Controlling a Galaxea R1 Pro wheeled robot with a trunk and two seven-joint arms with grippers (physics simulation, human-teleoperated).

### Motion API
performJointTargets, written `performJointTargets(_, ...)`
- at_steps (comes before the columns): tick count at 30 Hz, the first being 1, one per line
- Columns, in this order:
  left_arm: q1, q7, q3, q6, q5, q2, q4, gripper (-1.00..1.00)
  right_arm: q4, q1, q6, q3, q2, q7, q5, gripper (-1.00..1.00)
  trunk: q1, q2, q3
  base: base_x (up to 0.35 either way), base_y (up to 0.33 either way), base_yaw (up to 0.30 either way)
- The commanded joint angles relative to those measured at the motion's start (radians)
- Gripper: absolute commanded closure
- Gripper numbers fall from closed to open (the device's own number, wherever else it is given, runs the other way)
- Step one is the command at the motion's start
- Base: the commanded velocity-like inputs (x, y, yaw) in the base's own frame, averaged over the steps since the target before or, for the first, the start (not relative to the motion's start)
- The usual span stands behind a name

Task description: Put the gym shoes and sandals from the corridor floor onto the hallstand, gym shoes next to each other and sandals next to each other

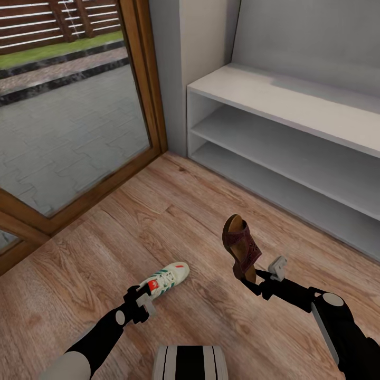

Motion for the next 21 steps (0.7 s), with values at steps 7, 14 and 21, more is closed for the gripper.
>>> performJointTargets(7,-0.001,-0.001,-0.002,-0.001,-0.011,0.001,-0.002,-1.0,-0.002,0.0,0.009,-0.002,0.0,0.004,0.003,1.0,0.0,0.0,-0.002,0.0,0.0,0.0)
performJointTargets(14,-0.002,-0.001,-0.002,-0.001,-0.011,0.001,-0.002,-1.0,-0.002,0.0,0.009,-0.002,0.0,0.004,0.003,1.0,0.0,0.0,-0.002,0.0,0.0,0.0)
performJointTargets(21,-0.004,-0.001,-0.001,-0.001,-0.011,0.002,-0.002,-1.0,-0.002,0.0,0.008,-0.002,0.0,0.004,0.003,1.0,0.0,0.0,-0.002,0.0,0.0,0.0)
